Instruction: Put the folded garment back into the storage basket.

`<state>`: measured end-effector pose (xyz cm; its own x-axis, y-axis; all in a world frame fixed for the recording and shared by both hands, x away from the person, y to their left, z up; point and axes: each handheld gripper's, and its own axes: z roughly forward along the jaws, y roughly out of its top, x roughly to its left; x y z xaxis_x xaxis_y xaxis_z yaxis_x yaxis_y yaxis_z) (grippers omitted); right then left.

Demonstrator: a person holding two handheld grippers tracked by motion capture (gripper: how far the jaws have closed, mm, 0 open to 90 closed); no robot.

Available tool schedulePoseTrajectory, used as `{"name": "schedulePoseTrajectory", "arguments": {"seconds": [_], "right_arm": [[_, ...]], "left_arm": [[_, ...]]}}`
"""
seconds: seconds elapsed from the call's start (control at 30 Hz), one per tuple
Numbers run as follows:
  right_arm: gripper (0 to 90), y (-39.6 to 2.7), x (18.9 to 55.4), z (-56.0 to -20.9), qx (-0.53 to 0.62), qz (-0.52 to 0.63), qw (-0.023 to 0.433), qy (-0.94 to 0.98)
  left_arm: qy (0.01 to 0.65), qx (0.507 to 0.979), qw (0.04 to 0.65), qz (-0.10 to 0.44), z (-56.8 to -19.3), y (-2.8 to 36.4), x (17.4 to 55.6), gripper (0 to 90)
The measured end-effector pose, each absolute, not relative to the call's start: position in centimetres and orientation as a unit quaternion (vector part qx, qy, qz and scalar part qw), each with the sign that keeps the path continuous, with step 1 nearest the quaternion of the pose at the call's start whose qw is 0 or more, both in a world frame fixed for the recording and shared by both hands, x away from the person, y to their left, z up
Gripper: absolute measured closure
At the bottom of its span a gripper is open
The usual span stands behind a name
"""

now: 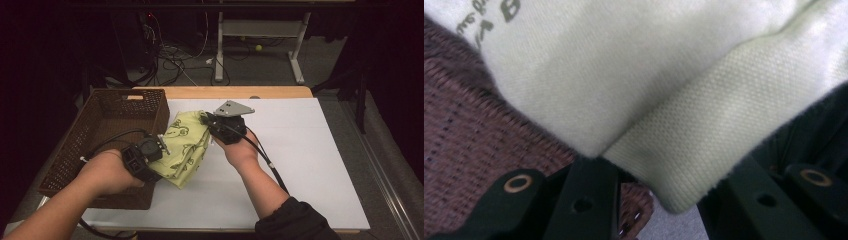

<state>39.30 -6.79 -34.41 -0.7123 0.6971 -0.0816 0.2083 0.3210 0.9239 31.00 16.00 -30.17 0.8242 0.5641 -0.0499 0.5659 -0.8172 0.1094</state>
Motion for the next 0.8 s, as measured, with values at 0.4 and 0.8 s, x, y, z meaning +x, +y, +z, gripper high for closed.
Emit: {"name": "schedulePoseTrajectory", "arguments": {"seconds": [0.4, 0.8], "right_arm": [[83.6, -4.1, 40.0, -33.3, 0.282, 0.502, 0.243, 0.781], [83.5, -1.0, 40.1, -32.6, 0.264, 0.507, 0.240, 0.785]], "left_arm": [[0.313, 0.948, 0.060, 0.005, -29.1, 18.1, 30.9, 74.5], [0.337, 0.939, 0.074, 0.016, -28.5, 21.3, 29.9, 74.5]]}}
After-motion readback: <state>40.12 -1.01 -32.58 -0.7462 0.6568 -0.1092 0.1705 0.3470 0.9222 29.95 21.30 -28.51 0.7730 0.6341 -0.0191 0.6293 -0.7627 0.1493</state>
